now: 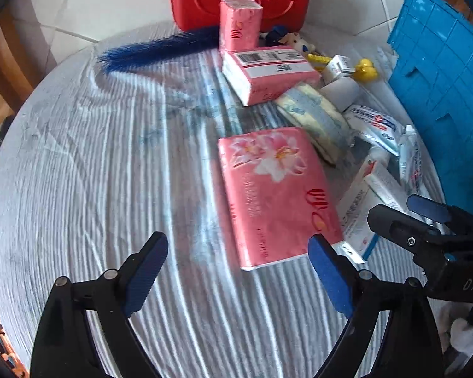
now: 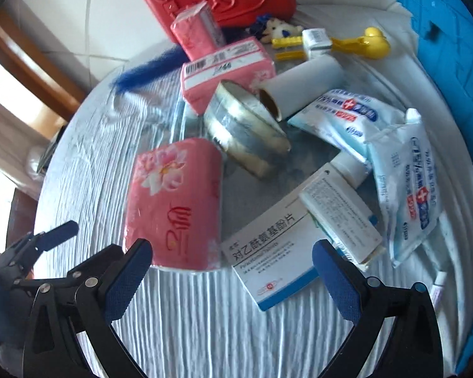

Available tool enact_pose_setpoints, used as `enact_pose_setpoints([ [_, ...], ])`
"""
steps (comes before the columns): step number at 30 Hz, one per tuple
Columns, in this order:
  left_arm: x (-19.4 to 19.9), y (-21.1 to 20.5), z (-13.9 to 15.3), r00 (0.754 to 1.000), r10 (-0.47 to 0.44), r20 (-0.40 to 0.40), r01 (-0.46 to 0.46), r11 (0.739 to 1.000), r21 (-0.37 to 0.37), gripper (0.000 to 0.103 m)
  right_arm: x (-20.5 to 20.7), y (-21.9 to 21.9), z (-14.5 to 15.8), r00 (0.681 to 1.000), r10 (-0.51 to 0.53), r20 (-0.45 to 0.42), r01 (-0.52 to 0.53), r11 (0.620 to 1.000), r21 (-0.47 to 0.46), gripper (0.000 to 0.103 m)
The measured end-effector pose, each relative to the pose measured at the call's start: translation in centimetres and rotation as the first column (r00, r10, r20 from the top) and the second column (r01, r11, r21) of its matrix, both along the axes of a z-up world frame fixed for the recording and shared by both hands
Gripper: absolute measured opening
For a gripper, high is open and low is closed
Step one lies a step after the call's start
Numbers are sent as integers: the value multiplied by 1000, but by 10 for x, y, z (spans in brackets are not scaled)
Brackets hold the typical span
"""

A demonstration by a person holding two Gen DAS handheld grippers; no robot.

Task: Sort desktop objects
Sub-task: 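Close the left tool on the pink tissue pack while the right tool approaches a white medicine box, then close the right tool on the white medicine box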

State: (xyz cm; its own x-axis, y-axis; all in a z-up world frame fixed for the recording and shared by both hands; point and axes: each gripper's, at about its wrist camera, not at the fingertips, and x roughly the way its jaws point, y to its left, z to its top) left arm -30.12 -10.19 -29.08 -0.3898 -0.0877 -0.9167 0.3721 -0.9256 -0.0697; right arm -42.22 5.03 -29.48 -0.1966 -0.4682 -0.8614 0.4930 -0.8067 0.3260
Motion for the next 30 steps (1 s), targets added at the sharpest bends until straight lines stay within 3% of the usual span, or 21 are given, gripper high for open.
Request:
enact_pose_setpoints([
  [5, -38, 26, -17, 1000, -19, 19, 19, 999, 35, 92, -12, 41, 9, 996, -76, -54, 79, 995, 64, 102],
  [7, -51, 35, -28, 997, -3, 72, 7, 999, -52, 92, -18, 53, 5, 995, -92, -43, 94, 993, 67, 97],
  [9, -56, 36, -35, 997, 8, 79, -2, 997, -75, 94, -24, 58, 1, 996, -84, -31, 86, 994, 72, 85],
  [12, -55, 27, -43, 997, 9, 79, -6, 999, -31, 96, -32, 58, -9, 998, -61, -14, 62, 995, 83, 83],
  [15, -50, 14, -59, 991, 31, 134, -24, 998, -57, 96, -35, 46, -18, 1000, -14, -17, 15, 996, 89, 83],
  [18, -45, 2, -68, 991, 55, 125, -56, 998, 10, 95, -37, 35, -25, 1000, 15, -24, -12, 993, 115, 83],
  [21, -44, 7, -63, 994, 37, 107, -35, 999, -25, 93, -34, 23, -29, 997, 51, -52, -41, 983, 176, 60],
  [22, -44, 10, -60, 995, 24, 98, -21, 999, -36, 93, -32, 19, -28, 997, 70, -39, -63, 985, 164, 44],
  [23, -44, 11, -59, 995, 15, 94, -12, 999, -39, 93, -29, 17, -26, 996, 85, -21, -81, 987, 136, 37],
  [30, -52, 14, -65, 994, -14, 108, 17, 1000, -27, 93, -25, 7, -28, 997, 76, -21, -72, 988, 137, 37],
])
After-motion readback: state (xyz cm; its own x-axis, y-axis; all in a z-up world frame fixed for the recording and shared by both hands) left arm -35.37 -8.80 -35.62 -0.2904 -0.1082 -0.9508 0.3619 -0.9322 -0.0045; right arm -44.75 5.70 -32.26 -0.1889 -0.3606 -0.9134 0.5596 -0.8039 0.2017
